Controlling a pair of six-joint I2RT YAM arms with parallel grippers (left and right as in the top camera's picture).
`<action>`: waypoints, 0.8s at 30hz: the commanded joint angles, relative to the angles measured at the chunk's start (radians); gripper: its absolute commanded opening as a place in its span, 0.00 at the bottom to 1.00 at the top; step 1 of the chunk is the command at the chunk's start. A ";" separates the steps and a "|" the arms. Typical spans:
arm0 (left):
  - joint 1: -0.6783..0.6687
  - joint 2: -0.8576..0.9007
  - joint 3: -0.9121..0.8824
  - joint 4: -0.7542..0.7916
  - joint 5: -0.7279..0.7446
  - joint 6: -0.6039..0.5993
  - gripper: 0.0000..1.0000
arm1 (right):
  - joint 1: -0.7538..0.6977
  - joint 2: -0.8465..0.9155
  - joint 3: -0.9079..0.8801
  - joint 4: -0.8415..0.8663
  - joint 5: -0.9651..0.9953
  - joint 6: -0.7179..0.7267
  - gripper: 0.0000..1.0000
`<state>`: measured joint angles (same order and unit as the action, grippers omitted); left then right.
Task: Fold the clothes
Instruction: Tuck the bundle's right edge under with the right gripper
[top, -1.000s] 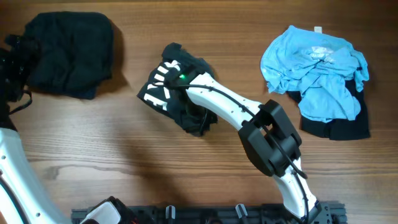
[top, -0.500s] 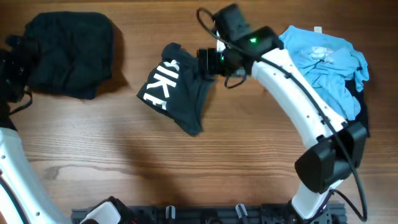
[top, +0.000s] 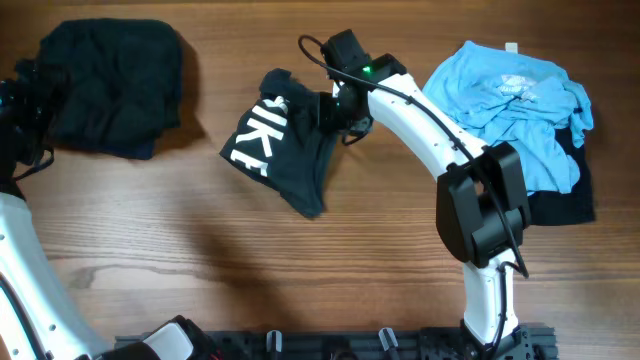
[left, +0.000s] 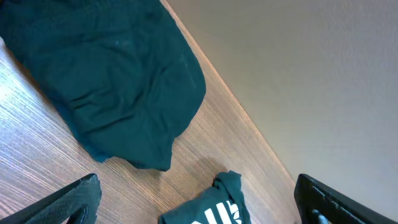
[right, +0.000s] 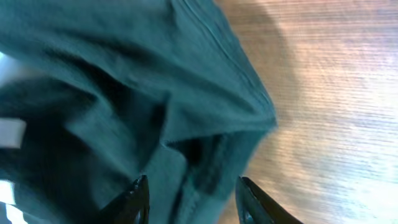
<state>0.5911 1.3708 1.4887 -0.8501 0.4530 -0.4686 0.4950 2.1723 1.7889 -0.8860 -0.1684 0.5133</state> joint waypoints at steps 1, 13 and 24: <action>0.002 0.005 0.010 0.000 -0.009 0.020 1.00 | 0.016 0.021 0.002 0.045 -0.013 0.061 0.47; 0.002 0.005 0.010 0.000 -0.009 0.020 1.00 | 0.029 0.071 0.002 0.148 0.127 0.119 0.31; 0.002 0.006 0.010 0.000 -0.009 0.020 1.00 | -0.052 0.071 0.002 0.072 0.233 0.132 0.04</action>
<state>0.5911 1.3712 1.4887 -0.8497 0.4530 -0.4686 0.4904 2.2292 1.7889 -0.8036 0.0166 0.6319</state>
